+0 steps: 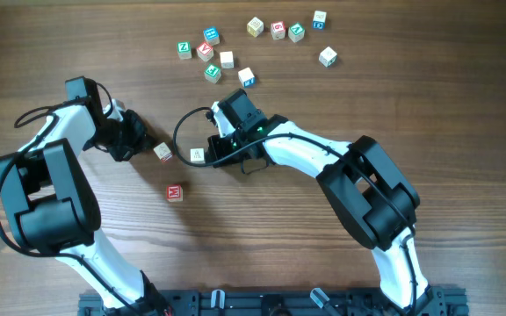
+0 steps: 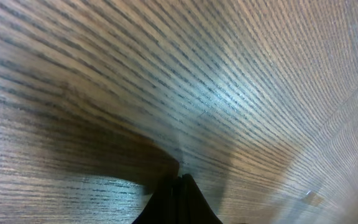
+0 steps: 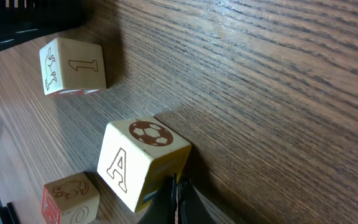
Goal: Form a circle
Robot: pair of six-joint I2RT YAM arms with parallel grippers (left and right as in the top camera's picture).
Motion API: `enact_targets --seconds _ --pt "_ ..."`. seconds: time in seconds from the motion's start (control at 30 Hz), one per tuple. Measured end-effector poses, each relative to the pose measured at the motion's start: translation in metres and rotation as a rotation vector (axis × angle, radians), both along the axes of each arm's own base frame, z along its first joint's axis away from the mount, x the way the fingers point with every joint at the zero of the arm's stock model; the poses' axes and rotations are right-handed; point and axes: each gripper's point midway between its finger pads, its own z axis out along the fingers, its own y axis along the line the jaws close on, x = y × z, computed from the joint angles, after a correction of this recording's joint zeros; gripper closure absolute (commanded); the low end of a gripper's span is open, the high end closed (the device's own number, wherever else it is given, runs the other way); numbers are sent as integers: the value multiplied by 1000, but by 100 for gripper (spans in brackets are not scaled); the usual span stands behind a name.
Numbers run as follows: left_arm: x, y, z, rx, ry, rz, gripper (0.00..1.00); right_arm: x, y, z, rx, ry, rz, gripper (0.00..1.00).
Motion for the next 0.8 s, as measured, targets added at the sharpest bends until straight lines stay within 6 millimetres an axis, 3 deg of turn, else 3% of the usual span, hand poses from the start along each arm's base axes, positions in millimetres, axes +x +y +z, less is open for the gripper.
enact_targets --seconds 0.57,0.8 --pt "-2 -1 0 -3 10 -2 96 -5 7 4 35 -10 47 95" --pt "-1 -16 0 -2 8 -41 96 4 4 2 7 -51 21 96"
